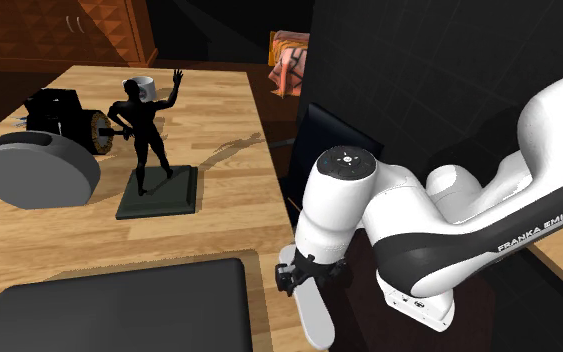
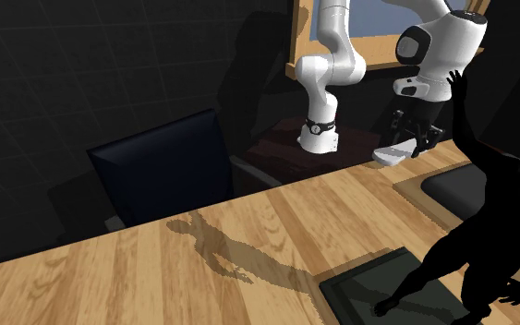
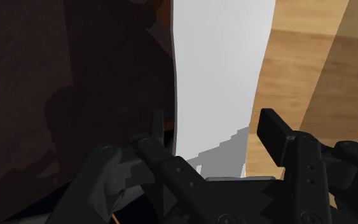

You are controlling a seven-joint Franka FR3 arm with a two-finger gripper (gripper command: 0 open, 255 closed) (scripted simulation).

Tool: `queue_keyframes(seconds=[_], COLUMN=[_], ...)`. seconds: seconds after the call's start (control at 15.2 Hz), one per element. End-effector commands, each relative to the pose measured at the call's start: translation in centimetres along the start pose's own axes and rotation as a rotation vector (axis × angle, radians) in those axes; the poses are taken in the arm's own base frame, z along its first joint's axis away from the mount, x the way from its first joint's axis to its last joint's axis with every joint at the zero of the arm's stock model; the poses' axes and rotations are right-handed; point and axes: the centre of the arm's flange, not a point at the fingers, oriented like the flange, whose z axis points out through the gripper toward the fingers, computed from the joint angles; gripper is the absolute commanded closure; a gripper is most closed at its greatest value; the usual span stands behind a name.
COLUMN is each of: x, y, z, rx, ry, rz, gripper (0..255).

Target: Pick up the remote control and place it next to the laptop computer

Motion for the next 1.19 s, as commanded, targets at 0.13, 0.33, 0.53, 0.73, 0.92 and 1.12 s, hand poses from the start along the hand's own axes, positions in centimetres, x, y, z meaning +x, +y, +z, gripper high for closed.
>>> queue_keyframes(seconds=[0.13,0.33,0.53,0.73,0.92,1.12], x=[0.0,0.0,0.0,0.0,0.0,0.0], y=[0.0,0.0,0.0,0.0,0.0,0.0], z=[0.0,0.0,-4.0,-5.0,-5.0,-5.0], rx=[0.0,0.0,0.0,0.0,0.0,0.0], ry=[0.0,0.0,0.0,0.0,0.0,0.0], rz=[0.0,0.0,0.0,0.0,0.0,0.0], gripper=[0,0,0,0,0,0])
